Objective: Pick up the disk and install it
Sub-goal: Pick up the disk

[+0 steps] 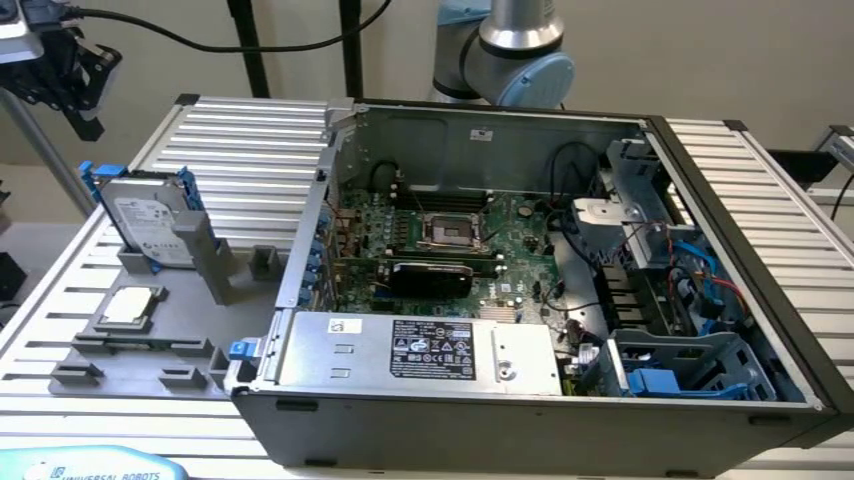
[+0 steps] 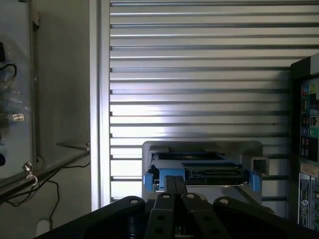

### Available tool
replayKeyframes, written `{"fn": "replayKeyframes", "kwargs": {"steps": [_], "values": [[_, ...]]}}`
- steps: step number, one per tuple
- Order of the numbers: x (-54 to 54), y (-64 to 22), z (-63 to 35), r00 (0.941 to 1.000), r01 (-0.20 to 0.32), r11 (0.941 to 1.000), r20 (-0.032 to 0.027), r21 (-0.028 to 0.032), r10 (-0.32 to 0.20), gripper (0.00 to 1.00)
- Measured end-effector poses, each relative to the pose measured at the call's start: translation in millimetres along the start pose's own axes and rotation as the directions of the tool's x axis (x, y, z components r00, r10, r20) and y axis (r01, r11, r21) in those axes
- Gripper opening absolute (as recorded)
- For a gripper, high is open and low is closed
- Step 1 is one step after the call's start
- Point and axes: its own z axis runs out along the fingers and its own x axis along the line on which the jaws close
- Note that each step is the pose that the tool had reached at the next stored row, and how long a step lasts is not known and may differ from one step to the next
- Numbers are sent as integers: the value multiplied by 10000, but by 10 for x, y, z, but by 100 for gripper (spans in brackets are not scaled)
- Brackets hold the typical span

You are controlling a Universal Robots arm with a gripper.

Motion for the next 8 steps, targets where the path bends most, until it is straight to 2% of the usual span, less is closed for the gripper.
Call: {"fn": "replayKeyframes", "kwargs": {"steps": [8], "values": [[-1, 0, 0, 10000, 9, 10000, 1, 0, -9, 11]]}}
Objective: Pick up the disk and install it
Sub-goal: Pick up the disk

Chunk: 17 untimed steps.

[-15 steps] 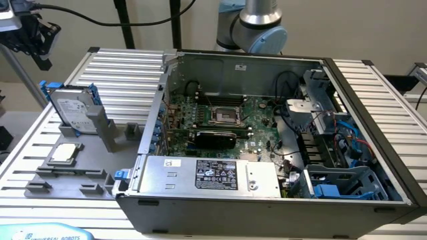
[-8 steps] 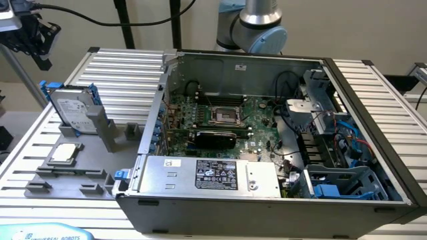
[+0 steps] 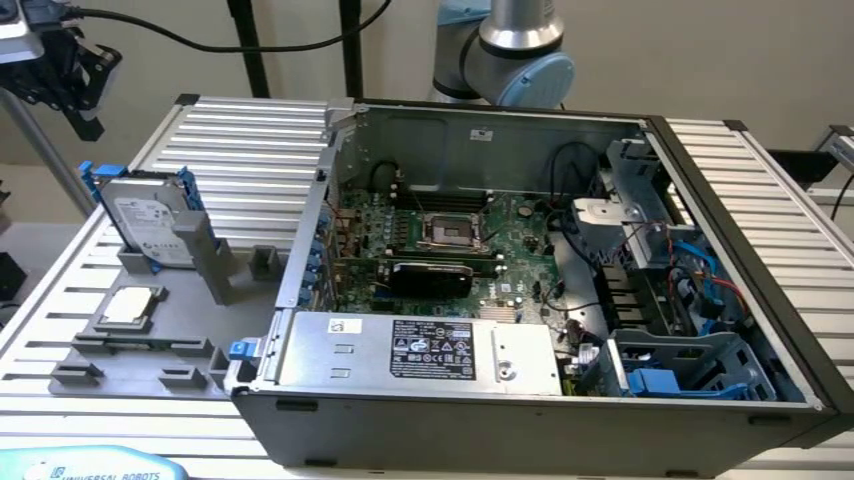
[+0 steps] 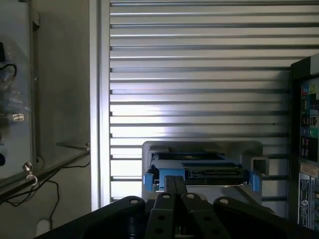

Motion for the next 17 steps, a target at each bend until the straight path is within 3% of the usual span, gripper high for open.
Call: {"fn": "replayKeyframes", "kwargs": {"steps": [4, 8, 13, 17], "values": [[-1, 0, 1, 9982, 595, 9982, -28, -1, -595, 11], [-1, 0, 4, 9912, 1325, 9912, -62, -4, -1325, 11], [-1, 0, 12, 9752, 2210, 9753, -86, -8, -2210, 11], [-1, -1, 23, 9561, 2927, 9562, -98, -13, -2927, 11]]}}
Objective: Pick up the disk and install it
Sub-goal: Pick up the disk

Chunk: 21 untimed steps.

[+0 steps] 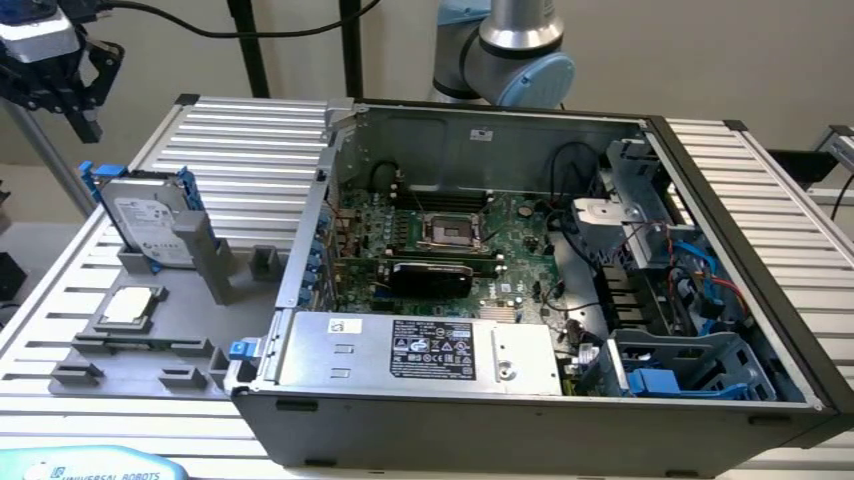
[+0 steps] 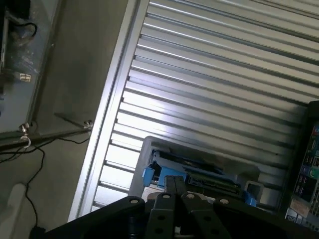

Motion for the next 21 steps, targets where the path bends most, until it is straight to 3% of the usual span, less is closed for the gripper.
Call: {"fn": "replayKeyframes", "kwargs": {"steps": [5, 10, 15, 21], "values": [[0, -1, 14, 9960, 898, 9960, -36, -4, -898, 11], [0, -1, 28, 9837, 1797, 9837, -77, -14, -1797, 11], [0, -2, 42, 9634, 2678, 9635, -118, -27, -2678, 11], [0, -3, 58, 9281, 3720, 9282, -164, -49, -3720, 11]]}}
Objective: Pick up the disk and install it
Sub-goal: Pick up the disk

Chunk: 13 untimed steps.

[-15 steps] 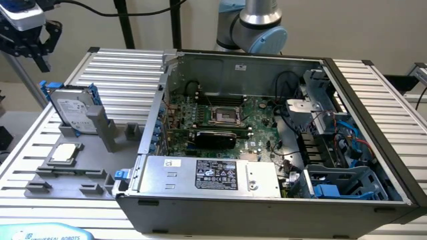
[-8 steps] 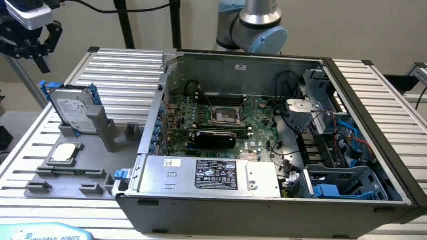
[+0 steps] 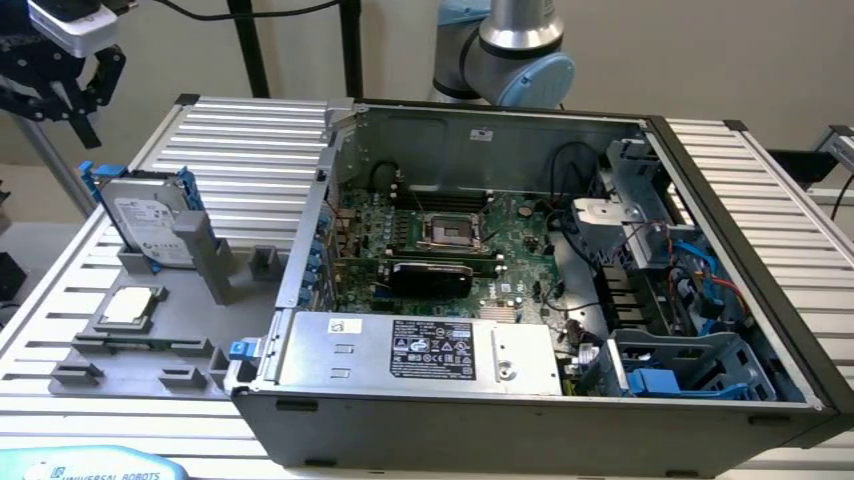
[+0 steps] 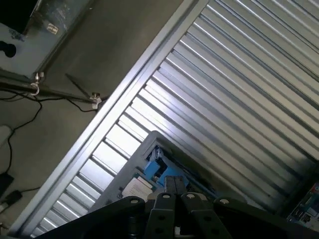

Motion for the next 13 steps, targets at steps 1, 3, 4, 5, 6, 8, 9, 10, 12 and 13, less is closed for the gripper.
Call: {"fn": "replayKeyframes", "kwargs": {"steps": [1, 3, 4, 5, 6, 8, 9, 10, 12, 13], "values": [[0, 0, 3, 9998, 179, 9998, -8, 0, -179, 11], [0, 1, 8, 9985, 542, 9985, -25, -3, -542, 11], [0, 0, 11, 9974, 716, 9974, -33, -4, -716, 11], [0, 0, 13, 9960, 896, 9960, -41, -5, -896, 11], [0, 0, 15, 9940, 1090, 9940, -50, -7, -1090, 11], [0, -1, 20, 9894, 1448, 9895, -62, -7, -1448, 11], [0, -1, 22, 9866, 1632, 9866, -66, -4, -1632, 11], [0, -1, 25, 9835, 1809, 9835, -69, -1, -1809, 11], [0, -1, 29, 9763, 2162, 9764, -73, 8, -2162, 11], [0, -1, 31, 9723, 2336, 9723, -74, 14, -2336, 11]]}}
